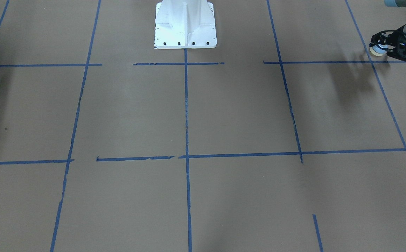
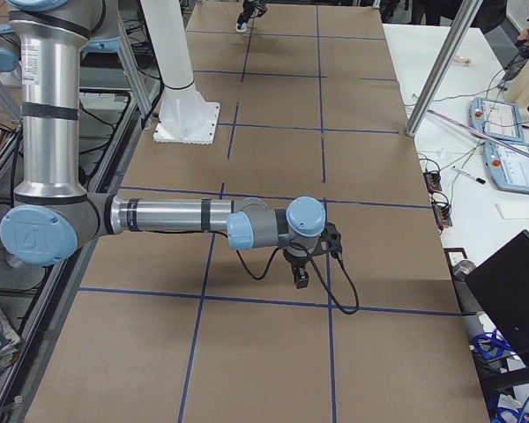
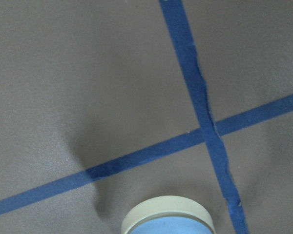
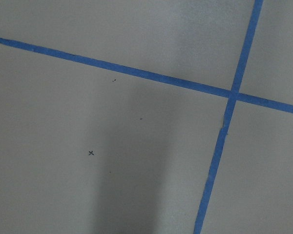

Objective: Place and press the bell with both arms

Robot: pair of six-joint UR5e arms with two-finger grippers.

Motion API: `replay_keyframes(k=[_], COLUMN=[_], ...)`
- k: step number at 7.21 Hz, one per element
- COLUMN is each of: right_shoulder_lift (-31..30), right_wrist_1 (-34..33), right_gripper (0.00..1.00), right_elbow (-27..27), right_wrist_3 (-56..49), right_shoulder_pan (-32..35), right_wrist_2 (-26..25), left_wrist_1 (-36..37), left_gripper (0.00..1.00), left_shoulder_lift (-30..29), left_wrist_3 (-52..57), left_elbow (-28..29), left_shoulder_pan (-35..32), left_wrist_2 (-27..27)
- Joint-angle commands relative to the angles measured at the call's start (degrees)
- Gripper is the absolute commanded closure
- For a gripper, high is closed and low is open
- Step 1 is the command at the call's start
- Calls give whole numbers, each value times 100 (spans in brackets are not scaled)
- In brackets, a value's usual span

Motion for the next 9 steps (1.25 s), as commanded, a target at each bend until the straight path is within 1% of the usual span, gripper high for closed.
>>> replay_keyframes(k=[1, 3, 4, 8, 9], right_shoulder_lift=[0, 8, 8, 8, 8], right_wrist_1=[0, 0, 0, 0, 0], right_gripper=[0, 0, 0, 0, 0], right_elbow=[-5, -14, -31, -40, -40], right_wrist_3=[-1, -1, -1, -1, -1], right_shoulder_pan=[0, 0, 0, 0, 0], right_wrist_2=[0, 0, 0, 0, -8], left_wrist_1=[7, 7, 7, 7, -11], left_gripper=[0, 2, 6, 38, 49], left_shoulder_lift=[-9, -9, -9, -9, -17], left_wrist_3=[0, -9, -9, -18, -87], left_elbow=[8, 8, 8, 8, -1], left_shoulder_pan=[57, 75, 84, 93, 93], left_wrist_2=[3, 3, 3, 3, 3])
